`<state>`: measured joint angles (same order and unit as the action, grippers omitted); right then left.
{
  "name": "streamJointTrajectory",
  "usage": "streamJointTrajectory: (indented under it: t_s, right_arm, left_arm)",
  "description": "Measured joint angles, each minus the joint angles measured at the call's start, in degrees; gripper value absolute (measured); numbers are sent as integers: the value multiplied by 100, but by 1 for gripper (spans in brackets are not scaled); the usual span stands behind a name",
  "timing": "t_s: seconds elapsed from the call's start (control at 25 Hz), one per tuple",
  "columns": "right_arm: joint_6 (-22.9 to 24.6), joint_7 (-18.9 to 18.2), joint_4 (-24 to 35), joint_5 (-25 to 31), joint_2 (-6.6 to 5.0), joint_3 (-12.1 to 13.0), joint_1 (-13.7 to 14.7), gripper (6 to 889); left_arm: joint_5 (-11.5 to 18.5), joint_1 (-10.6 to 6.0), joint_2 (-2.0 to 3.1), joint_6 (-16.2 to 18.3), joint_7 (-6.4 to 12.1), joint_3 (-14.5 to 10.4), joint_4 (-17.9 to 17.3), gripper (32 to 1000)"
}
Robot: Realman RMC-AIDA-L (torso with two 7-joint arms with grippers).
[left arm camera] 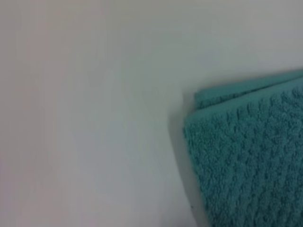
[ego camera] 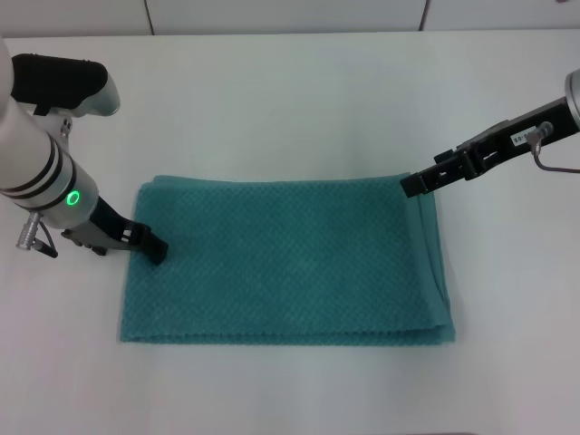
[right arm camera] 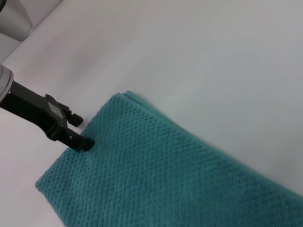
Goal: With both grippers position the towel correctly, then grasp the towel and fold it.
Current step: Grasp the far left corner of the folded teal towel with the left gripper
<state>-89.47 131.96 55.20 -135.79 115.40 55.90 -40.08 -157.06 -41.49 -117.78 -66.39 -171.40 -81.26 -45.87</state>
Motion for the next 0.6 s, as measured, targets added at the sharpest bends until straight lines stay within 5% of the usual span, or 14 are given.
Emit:
streamJointTrajectory:
  t_s: [0.6]
  right_arm:
    - [7, -28, -66, 0, -7, 0, 0, 866]
  left_arm:
    - [35, -17, 0, 4, 1, -4, 44, 877]
